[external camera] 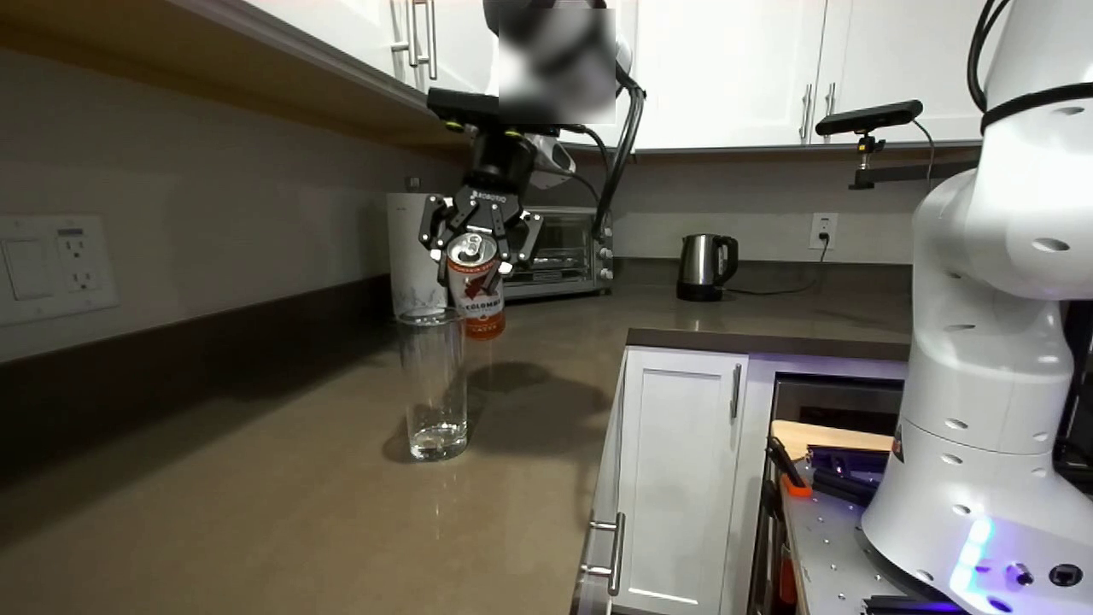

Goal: Pick up the can, pour its contents in the glass cup and put it down

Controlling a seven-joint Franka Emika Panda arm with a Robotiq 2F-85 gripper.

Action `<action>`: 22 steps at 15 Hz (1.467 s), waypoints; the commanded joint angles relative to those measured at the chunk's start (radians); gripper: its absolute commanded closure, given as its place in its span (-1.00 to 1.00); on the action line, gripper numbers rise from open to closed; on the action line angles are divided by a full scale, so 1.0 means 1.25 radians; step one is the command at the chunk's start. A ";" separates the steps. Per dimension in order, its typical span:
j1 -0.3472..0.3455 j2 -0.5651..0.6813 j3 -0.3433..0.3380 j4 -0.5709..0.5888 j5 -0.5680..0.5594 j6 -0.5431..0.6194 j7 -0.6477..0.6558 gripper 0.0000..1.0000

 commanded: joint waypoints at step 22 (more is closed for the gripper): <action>0.010 0.072 -0.020 0.097 -0.064 0.020 0.064 0.42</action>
